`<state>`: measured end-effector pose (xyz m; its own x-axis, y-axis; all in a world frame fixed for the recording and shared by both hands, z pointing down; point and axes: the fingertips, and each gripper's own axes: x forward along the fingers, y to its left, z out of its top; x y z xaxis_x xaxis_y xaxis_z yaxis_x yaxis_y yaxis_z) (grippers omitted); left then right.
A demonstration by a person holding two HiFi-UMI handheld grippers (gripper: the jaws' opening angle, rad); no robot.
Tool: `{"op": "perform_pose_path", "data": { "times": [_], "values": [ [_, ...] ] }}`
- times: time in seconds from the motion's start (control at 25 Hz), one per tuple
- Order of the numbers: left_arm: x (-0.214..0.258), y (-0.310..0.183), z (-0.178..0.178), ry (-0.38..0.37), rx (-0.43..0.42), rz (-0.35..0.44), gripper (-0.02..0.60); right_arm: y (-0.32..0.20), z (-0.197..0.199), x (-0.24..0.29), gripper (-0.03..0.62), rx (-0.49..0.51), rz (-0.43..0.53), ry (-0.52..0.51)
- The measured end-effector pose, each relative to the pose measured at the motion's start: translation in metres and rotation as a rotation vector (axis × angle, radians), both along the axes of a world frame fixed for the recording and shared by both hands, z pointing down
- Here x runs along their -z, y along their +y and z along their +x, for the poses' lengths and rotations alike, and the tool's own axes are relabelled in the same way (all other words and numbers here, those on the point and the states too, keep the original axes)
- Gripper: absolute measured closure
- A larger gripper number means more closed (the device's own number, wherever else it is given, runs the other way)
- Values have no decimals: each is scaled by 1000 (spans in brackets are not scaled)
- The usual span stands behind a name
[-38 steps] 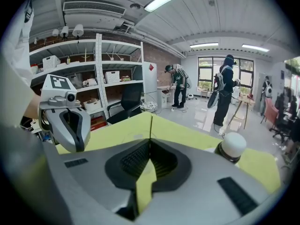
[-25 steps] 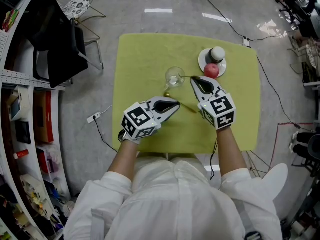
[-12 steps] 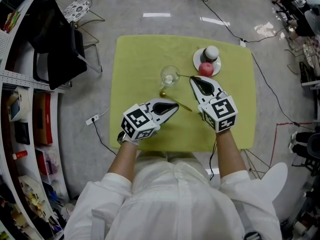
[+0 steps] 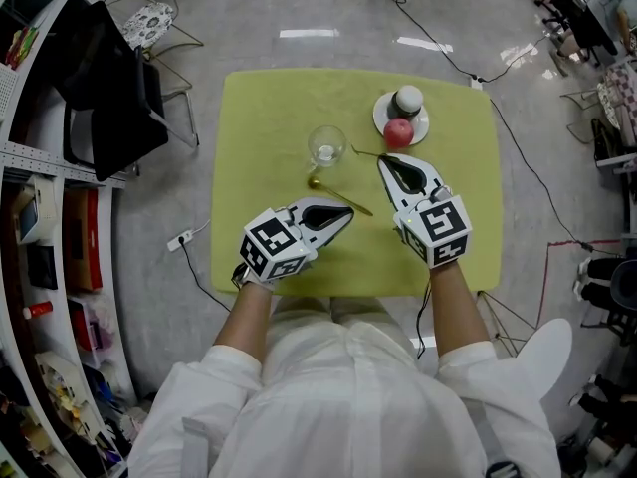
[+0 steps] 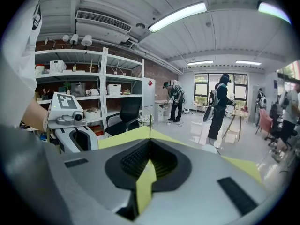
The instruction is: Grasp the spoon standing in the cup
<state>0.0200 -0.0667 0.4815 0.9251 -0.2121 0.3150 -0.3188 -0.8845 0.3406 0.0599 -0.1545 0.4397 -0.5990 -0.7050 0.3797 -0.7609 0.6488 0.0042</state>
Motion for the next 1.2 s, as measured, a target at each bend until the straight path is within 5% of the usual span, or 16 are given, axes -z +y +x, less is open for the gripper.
{"op": "perform_pose_path", "data": {
  "times": [0.8,1.2],
  "values": [
    [-8,17,15,-16,9,-17,578,29,27,-61,588,-9,-220,-65],
    [-13,20,18,-21,13,-28,578,39,28,-79,588,65,-34,314]
  ]
}}
